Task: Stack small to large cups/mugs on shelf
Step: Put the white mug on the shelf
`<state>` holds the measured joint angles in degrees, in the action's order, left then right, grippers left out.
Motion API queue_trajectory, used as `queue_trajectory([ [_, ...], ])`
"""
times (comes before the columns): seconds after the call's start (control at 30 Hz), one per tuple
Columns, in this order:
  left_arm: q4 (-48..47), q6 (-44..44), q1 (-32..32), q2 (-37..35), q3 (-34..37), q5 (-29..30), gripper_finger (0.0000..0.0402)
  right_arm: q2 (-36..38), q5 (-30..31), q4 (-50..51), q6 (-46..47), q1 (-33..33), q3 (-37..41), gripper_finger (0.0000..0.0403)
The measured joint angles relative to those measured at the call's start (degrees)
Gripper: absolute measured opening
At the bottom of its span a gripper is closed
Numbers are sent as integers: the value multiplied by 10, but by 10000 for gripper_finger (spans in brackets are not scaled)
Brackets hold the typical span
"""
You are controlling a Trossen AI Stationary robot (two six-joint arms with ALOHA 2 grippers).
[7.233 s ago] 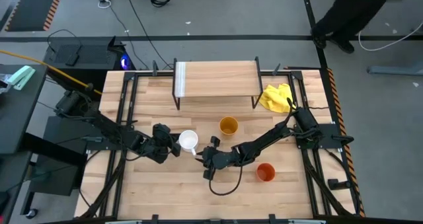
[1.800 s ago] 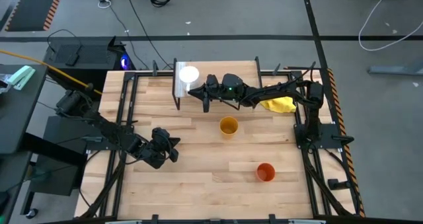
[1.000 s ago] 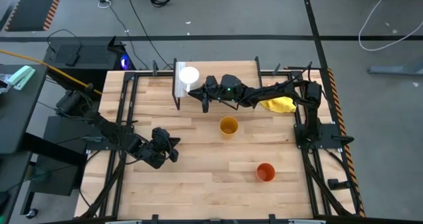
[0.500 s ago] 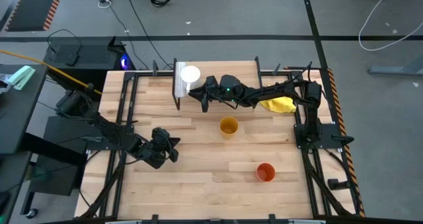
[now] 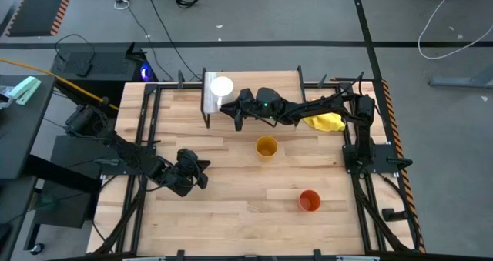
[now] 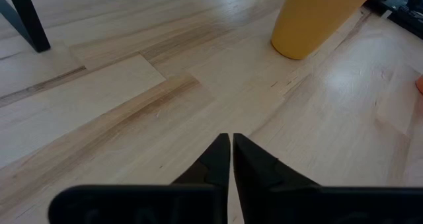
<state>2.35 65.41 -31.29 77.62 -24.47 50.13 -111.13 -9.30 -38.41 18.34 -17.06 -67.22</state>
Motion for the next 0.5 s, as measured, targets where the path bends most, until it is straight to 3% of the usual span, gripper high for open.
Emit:
queue_trajectory([
  [0.5,-1,0,0,0,0,0,21,24,20,37,-12,10,0,87],
])
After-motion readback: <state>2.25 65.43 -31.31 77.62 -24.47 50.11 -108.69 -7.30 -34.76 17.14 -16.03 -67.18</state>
